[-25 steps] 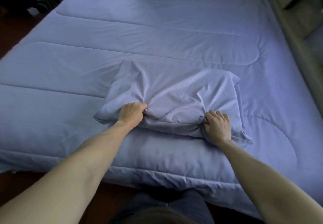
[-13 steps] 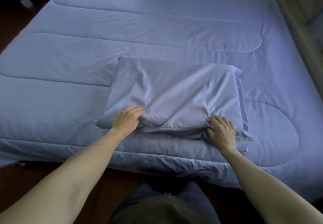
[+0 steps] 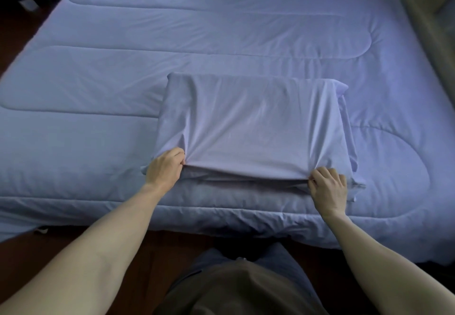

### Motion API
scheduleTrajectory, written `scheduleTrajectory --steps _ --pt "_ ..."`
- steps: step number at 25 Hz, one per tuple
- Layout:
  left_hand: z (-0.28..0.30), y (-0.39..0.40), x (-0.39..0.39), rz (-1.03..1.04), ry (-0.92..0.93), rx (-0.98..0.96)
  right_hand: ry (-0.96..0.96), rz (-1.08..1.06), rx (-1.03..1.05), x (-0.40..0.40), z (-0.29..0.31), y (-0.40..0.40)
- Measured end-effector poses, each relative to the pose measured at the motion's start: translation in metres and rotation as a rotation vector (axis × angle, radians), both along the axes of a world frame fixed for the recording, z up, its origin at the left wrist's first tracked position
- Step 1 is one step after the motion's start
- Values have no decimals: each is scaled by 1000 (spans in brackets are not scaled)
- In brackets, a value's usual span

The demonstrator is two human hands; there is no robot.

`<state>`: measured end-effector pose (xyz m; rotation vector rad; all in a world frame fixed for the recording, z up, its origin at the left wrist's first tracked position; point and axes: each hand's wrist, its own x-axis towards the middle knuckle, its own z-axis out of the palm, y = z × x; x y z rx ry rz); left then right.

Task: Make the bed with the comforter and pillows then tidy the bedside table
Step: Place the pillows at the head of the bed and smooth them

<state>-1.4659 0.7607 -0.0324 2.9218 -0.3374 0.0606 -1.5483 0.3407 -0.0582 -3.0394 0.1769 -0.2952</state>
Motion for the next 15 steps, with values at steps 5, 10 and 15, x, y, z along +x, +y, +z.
scheduleTrajectory --steps 5,10,15 --pt "-3 7 -9 -70 -29 -86 25 -141 113 -3 2 10" --pt "-1 15 -8 476 -153 -371 37 -683 855 -4 15 71" --pt "-9 4 2 1477 455 -1209 475 -918 1777 22 8 135"
